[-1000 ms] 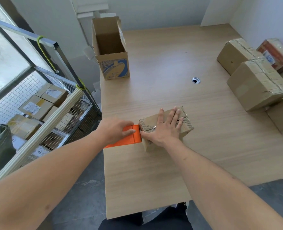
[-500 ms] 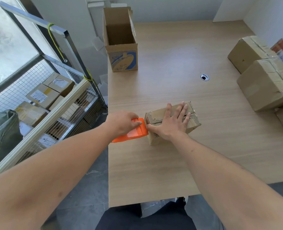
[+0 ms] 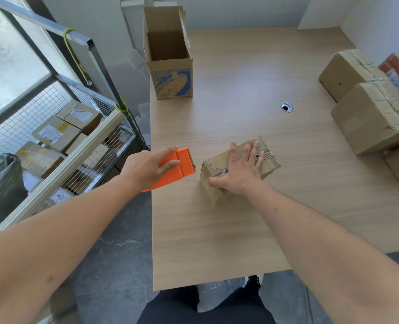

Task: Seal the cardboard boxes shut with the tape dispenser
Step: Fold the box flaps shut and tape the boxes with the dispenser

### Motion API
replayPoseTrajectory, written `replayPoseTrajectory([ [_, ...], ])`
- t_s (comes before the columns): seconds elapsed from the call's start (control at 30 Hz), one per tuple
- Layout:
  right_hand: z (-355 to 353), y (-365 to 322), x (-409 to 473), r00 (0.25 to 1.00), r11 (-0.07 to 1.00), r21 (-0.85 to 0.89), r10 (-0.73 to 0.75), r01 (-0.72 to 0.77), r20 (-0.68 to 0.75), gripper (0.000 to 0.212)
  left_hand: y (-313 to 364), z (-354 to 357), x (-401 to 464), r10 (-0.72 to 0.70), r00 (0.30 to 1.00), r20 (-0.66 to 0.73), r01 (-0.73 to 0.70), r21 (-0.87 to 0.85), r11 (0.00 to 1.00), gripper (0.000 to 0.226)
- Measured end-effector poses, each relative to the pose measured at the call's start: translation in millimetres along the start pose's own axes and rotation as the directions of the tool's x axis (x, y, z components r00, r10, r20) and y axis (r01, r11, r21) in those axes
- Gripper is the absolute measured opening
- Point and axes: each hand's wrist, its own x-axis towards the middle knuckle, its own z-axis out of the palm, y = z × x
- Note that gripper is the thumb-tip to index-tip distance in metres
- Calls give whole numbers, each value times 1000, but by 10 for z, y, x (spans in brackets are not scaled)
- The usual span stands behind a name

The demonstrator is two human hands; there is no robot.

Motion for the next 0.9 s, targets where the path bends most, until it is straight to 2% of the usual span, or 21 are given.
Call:
replayPoseTrajectory([
  [0.1, -82, 65, 7, 973, 972, -66, -222, 227, 68, 138, -50, -32, -10, 2, 1000, 6, -1, -207, 978, 57],
  [0.2, -92, 169, -76, 908, 907, -92, -398, 410, 127, 141, -85, -69, -76, -24, 1000, 19, 30, -472, 881, 56],
  [0.27, -104, 272, -143, 847, 856, -20, -509, 517, 153, 150, -42, -116, -144, -24, 1000, -15, 11, -584, 812, 57],
  [0.33, -149, 378, -213, 804, 820, 133, -572, 557, 159, 155, 42, -159, -214, -1, 997, -74, -44, -601, 798, 59],
  [0.37, -186, 416, -248, 810, 810, 269, -569, 522, 143, 150, 88, -174, -248, 13, 994, -106, -74, -594, 801, 60],
  [0.4, -221, 436, -279, 829, 775, 431, -551, 463, 99, 136, 134, -192, -283, 22, 991, -134, -97, -587, 804, 62],
  [0.43, -258, 447, -303, 855, 703, 579, -518, 413, 19, 112, 186, -211, -310, 29, 987, -157, -116, -583, 804, 65],
  [0.5, -326, 434, -335, 892, 541, 747, -426, 385, -151, 63, 312, -254, -363, 43, 979, -197, -151, -577, 803, 68],
  [0.53, -372, 419, -354, 896, 471, 796, -401, 380, -190, 50, 384, -280, -390, 45, 976, -213, -163, -577, 800, 68],
  [0.57, -423, 395, -376, 892, 417, 826, -401, 379, -207, 45, 455, -310, -414, 46, 974, -223, -170, -578, 798, 68],
  [0.63, -520, 357, -419, 878, 378, 836, -420, 397, -228, 43, 592, -359, -458, 55, 972, -228, -180, -572, 801, 67],
  [0.7, -611, 338, -458, 874, 372, 829, -414, 417, -254, 36, 705, -395, -488, 70, 975, -212, -181, -566, 804, 68],
  [0.9, -841, 417, -571, 885, 357, 815, -277, 457, -375, 12, 998, -504, -570, 122, 977, -173, -201, -574, 794, 71],
])
